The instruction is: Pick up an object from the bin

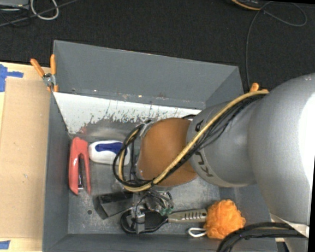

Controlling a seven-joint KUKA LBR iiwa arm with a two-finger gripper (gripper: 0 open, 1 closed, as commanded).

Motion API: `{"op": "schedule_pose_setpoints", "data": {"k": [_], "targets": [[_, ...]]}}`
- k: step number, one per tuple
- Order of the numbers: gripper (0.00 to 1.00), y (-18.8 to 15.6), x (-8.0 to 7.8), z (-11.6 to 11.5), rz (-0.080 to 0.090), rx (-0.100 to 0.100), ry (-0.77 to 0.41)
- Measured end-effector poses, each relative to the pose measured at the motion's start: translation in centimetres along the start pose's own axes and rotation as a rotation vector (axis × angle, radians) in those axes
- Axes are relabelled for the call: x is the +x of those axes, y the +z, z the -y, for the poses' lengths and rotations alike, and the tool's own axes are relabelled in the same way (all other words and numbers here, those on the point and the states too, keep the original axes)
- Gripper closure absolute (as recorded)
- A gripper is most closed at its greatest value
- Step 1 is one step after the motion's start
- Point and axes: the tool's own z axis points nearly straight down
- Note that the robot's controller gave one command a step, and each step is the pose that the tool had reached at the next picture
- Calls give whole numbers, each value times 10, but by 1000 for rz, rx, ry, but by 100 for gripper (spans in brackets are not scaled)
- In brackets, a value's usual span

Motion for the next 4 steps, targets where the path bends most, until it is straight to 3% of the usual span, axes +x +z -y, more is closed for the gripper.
{"op": "schedule_pose_setpoints", "data": {"k": [1, 2, 3, 4], "targets": [[100, 5, -18, -20, 16, -1, 128], [100, 5, -18, -20, 16, -1, 129], [100, -42, -13, -19, -3, 1, 117], [100, -117, -7, -24, -5, 0, 95]]}}
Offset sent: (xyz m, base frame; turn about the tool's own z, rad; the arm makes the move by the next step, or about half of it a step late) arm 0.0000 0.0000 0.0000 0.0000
